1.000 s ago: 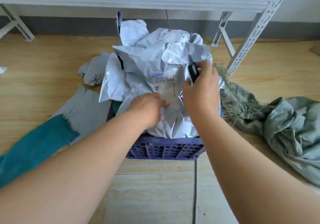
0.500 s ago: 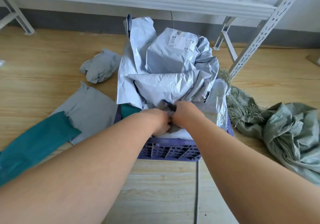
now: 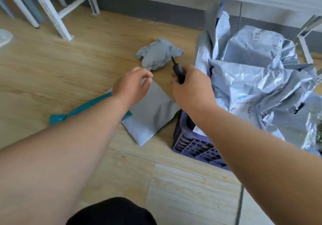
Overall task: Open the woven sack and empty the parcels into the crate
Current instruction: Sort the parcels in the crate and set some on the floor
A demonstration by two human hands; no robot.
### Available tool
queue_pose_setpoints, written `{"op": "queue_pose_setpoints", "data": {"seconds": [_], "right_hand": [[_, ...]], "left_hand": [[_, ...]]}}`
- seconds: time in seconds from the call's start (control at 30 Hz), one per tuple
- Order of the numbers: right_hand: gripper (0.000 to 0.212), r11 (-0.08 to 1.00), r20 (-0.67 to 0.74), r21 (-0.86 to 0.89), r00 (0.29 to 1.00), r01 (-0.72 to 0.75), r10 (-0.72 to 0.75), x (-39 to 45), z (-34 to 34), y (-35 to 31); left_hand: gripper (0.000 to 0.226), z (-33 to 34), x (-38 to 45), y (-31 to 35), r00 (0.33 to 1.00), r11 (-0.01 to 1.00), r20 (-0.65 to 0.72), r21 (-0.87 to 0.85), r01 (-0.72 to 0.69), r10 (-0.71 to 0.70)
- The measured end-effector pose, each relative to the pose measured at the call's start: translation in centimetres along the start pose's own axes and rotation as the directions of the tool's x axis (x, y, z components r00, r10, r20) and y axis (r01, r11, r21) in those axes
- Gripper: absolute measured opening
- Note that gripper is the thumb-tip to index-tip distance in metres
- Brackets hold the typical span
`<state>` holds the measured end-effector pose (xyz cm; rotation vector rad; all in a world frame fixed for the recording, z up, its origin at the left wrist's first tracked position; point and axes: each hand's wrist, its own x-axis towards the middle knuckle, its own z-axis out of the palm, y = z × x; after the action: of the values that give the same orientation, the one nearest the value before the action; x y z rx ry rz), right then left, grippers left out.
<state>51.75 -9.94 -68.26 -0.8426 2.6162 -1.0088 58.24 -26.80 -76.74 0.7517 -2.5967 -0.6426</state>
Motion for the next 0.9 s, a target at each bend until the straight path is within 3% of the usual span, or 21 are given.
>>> {"op": "queue_pose_setpoints", "data": {"seconds": [0.1, 0.2, 0.3, 0.4, 0.53, 0.67, 0.73, 0.8, 0.9], "right_hand": [[0.027, 0.998, 0.199, -0.039, 0.978, -0.057, 0.063, 0.6, 4.8, -1.6], [0.026, 0.985, 0.289, -0.065, 0.942, -0.16, 0.172, 1.2, 8.4, -1.9], [0.026, 0.964, 0.309, -0.097, 0.913, -0.248, 0.266, 1.6, 10.7, -1.2], [0.027, 0.944, 0.315, -0.126, 0.89, -0.304, 0.329, 1.9, 11.9, -0.3], [0.026, 0.924, 0.312, -0.154, 0.87, -0.351, 0.382, 2.3, 12.2, 0.8], [0.028, 0.909, 0.313, -0.162, 0.854, -0.384, 0.417, 2.5, 12.2, 1.5], [0.028, 0.904, 0.318, -0.163, 0.847, -0.395, 0.427, 2.4, 12.1, 1.8], [0.025, 0.902, 0.328, -0.165, 0.84, -0.4, 0.432, 2.3, 12.0, 2.1], [0.023, 0.899, 0.334, -0.161, 0.835, -0.406, 0.437, 2.1, 12.0, 2.4]], "left_hand": [[0.032, 1.7, -1.8, -5.6, 0.934, 0.976, 0.301, 0.153, 0.154, -0.194], [0.053, 4.1, -4.3, -8.5, 0.823, 0.95, 0.475, 0.15, 0.274, -0.312], [0.08, 7.5, -6.8, -9.3, 0.779, 0.948, 0.545, 0.115, 0.297, -0.31], [0.107, 10.8, -8.4, -8.8, 0.772, 0.954, 0.562, 0.215, 0.21, -0.297], [0.12, 13.5, -8.3, -8.4, 0.723, 0.94, 0.623, 0.324, 0.109, -0.299], [0.128, 14.8, -8.5, -9.8, 0.607, 0.882, 0.653, 0.427, 0.199, -0.453], [0.127, 15.2, -9.0, -10.4, 0.613, 0.867, 0.648, 0.481, 0.132, -0.452], [0.113, 15.1, -9.0, -10.8, 0.68, 0.844, 0.614, 0.535, 0.016, -0.402], [0.051, 14.3, -8.2, -11.1, 0.757, 0.841, 0.585, 0.534, -0.088, -0.292]]}}
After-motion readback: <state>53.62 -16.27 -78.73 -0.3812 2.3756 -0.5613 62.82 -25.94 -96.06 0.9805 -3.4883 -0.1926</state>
